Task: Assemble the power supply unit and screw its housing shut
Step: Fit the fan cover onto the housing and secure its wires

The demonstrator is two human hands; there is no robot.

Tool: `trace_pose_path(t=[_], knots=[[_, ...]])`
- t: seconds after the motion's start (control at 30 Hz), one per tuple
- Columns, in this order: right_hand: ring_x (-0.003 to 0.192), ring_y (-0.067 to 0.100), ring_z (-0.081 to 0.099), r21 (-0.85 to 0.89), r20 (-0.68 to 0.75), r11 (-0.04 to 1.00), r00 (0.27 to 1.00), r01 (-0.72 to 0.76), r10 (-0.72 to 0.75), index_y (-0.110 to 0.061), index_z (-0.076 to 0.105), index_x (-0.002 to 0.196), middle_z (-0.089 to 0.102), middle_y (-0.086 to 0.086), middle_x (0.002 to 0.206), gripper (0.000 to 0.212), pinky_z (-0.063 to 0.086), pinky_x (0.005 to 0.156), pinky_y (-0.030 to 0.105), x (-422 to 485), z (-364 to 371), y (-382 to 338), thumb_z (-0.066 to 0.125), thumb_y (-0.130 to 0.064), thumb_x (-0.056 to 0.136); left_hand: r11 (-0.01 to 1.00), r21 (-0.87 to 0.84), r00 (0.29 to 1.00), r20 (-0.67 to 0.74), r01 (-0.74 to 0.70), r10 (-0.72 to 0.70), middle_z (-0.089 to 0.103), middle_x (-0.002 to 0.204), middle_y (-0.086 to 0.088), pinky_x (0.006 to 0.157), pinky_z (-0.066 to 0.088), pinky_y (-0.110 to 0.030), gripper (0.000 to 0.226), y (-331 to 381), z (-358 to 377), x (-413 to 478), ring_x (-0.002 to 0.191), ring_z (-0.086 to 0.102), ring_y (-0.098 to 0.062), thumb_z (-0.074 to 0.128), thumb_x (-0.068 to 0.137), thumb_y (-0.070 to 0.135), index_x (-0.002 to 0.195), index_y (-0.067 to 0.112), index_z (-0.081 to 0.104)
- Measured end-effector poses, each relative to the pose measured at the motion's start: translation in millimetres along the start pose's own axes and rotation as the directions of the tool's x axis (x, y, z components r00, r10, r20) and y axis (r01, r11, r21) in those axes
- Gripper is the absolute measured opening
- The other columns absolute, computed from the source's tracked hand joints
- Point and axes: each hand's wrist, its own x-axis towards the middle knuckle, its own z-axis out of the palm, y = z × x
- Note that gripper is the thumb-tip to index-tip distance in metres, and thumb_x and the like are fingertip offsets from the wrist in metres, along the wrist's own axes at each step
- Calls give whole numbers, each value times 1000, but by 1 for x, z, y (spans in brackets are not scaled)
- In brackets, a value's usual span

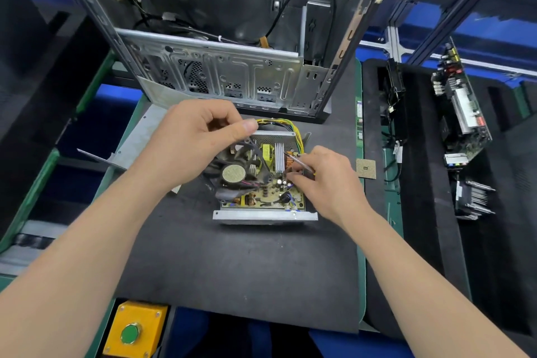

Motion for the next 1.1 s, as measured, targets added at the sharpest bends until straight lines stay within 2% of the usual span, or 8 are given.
trace_pose_path(t=[0.23, 0.33, 0.5, 0.67, 0.8, 0.9, 1.0, 1.1], knots=[[82, 20, 53, -89, 26, 996, 1000, -12, 15, -39, 79, 99, 46, -12, 78, 14, 31, 57, 30, 4, 0, -8, 69, -30, 93, 989, 130, 990, 130, -66, 49, 60, 70, 5, 62, 39, -18, 30, 3, 20, -14, 67, 54, -10, 76, 90, 40, 69, 21, 68], [84, 21, 56, -117, 43, 993, 999, 3, 2, -33, 76, 92, 49, -11, 80, 11, 32, 55, 30, 3, -1, -9, 66, -26, 93, 995, 91, 994, 106, -48, 38, 59, 70, 5, 62, 38, -17, 30, -1, 23, -19, 67, 52, -9, 78, 90, 35, 67, 20, 67], [79, 23, 53, -105, 63, 993, 997, -44, 51, -40, 60, 69, 50, -9, 75, 26, 30, 54, 30, 3, -2, -10, 64, -26, 91, 992, 105, 993, 108, -65, 54, 56, 66, 4, 60, 35, -15, 31, -1, 27, -20, 66, 51, -8, 80, 87, 40, 67, 19, 69], [75, 24, 59, -131, 106, 986, 988, -101, 115, -36, 73, 81, 57, -8, 72, 10, 35, 52, 28, 8, -7, -16, 66, -31, 87, 993, 102, 988, 145, -61, 46, 55, 67, 2, 61, 41, -28, 30, -5, 39, -25, 65, 50, -13, 82, 85, 40, 67, 19, 70], [69, 23, 58, -125, 90, 986, 989, -106, 118, -31, 66, 70, 56, -7, 65, 18, 35, 50, 27, 7, -6, -17, 63, -27, 87, 998, 62, 991, 134, -17, 9, 52, 67, 6, 59, 35, -21, 29, -11, 39, -26, 63, 47, -9, 82, 84, 42, 66, 23, 70], [75, 23, 58, -109, 68, 990, 993, -88, 95, -33, 73, 83, 53, -9, 69, 15, 44, 57, 32, 1, -4, -15, 63, -26, 90, 1000, 29, 990, 141, 4, -8, 53, 68, 10, 60, 35, -17, 27, -15, 38, -26, 62, 48, -7, 81, 84, 43, 67, 25, 71], [75, 25, 55, -68, 52, 996, 996, -64, 68, -39, 66, 69, 47, -7, 69, 26, 48, 64, 38, -2, -2, -13, 64, -24, 90, 1000, -4, 990, 140, 22, -22, 55, 71, 14, 62, 36, -16, 26, -19, 35, -26, 63, 48, -7, 78, 86, 45, 70, 26, 73], [76, 24, 55, -59, 40, 996, 997, -63, 66, -34, 77, 82, 48, -6, 69, 16, 52, 69, 40, -2, -1, -11, 66, -25, 90, 999, -41, 993, 118, 23, -18, 56, 71, 14, 60, 35, -14, 25, -21, 35, -28, 60, 46, -7, 79, 86, 42, 68, 25, 74]])
